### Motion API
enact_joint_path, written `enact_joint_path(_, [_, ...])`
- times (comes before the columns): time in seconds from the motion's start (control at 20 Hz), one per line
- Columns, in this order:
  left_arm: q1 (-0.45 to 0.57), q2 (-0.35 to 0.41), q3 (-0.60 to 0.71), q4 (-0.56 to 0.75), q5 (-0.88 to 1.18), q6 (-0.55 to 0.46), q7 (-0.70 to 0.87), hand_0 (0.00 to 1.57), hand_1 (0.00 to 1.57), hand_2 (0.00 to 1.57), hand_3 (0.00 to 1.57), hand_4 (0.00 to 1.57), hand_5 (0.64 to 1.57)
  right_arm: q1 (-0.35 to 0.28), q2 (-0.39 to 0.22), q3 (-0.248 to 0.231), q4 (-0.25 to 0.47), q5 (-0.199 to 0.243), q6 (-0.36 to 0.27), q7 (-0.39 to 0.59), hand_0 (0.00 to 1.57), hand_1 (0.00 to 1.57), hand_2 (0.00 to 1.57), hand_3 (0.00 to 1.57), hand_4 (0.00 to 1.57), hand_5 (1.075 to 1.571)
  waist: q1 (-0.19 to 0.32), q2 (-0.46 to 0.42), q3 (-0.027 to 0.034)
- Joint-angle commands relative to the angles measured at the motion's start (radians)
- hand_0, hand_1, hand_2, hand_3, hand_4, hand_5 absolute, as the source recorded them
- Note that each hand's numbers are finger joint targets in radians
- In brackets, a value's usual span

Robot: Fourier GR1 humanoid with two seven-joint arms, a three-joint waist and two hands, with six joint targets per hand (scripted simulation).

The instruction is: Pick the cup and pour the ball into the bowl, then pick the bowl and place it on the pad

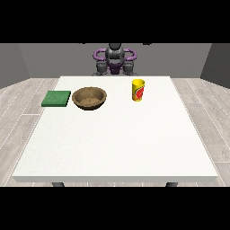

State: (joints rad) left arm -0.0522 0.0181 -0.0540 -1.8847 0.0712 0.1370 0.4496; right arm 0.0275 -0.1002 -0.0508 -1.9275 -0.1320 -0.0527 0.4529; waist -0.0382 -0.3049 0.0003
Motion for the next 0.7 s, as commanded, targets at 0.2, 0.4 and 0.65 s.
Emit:
enact_joint_path(0.2, [-0.169, 0.003, 0.050, 0.104, -0.045, 0.014, -0.208, 0.00, 0.00, 0.00, 0.00, 0.59, 1.550, -0.084, 0.056, 0.040, -0.010, 0.035, -0.002, -0.182, 0.00, 0.00, 0.00, 0.00, 0.72, 1.546, -0.044, 0.305, -0.0004])
enact_joint_path(0.4, [-0.147, -0.003, 0.023, 0.172, -0.091, -0.001, -0.414, 0.00, 0.00, 0.00, 0.00, 0.55, 1.513, -0.117, 0.069, 0.014, 0.081, 0.061, 0.001, -0.343, 0.00, 0.00, 0.00, 0.00, 0.71, 1.542, -0.011, 0.438, -0.0004])
enact_joint_path(0.65, [-0.151, 0.016, 0.092, 0.334, -0.077, -0.028, -0.640, 0.00, 0.00, 0.00, 0.00, 0.53, 1.491, -0.159, 0.004, -0.077, 0.128, -0.048, 0.098, -0.414, 0.00, 0.00, 0.00, 0.00, 0.69, 1.551, -0.043, 0.546, -0.0007])
